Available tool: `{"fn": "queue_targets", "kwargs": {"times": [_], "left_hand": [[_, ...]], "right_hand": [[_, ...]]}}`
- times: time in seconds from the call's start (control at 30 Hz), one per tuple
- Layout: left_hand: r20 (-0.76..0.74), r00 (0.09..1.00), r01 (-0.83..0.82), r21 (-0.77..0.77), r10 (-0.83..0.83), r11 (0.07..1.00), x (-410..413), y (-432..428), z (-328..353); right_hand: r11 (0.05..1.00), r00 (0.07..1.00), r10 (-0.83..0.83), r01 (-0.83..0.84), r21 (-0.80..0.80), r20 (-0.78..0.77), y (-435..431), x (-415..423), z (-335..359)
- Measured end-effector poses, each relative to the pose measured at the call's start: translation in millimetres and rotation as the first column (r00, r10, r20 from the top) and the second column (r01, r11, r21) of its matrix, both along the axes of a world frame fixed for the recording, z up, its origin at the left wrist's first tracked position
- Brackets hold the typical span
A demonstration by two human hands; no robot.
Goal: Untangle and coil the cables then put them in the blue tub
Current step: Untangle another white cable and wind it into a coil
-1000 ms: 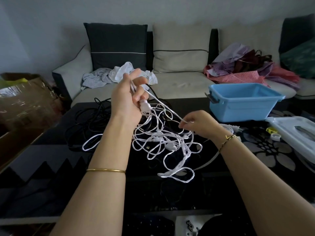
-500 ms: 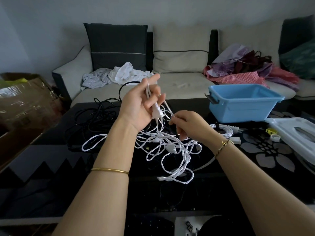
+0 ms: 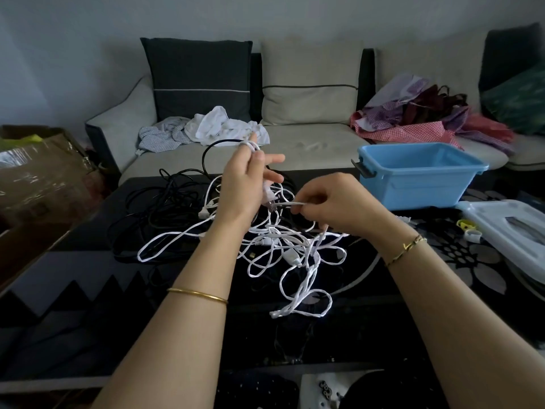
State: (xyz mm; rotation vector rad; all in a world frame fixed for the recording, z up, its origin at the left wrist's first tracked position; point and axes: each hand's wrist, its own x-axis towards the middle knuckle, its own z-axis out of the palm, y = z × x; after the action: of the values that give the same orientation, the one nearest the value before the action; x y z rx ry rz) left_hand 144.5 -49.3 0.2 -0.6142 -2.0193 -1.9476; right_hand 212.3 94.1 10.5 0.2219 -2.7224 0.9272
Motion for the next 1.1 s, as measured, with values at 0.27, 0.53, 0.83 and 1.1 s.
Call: {"fn": "queue_targets", "kwargs": {"times": [0.27, 0.53, 0.83, 1.1], "left_hand": [[-0.122, 0.993, -0.020, -0.122, 0.005, 0.992, 0, 2, -1], [-0.028, 0.995, 0.090, -0.206, -0.098, 0.974, 1, 3, -4], [0.107, 0.967, 0.245, -0.153, -0.230, 0.957, 1, 0, -5], [0.337, 0.859, 0.446, -0.120, -0.386, 0.887, 8, 9, -3]], "right_hand": [[0.994, 0.991, 0.083, -0.090, -0.059, -0.103, -5, 4, 0], [0.999, 0.981, 0.011, -0.020, -0.048, -0.193, 2, -3, -5], [0.999, 0.990, 0.034, -0.034, 0.004, -0.134, 3, -1, -2], [0.991, 0.944, -0.133, 0.134, -0.019, -0.303, 6, -7, -6]]}}
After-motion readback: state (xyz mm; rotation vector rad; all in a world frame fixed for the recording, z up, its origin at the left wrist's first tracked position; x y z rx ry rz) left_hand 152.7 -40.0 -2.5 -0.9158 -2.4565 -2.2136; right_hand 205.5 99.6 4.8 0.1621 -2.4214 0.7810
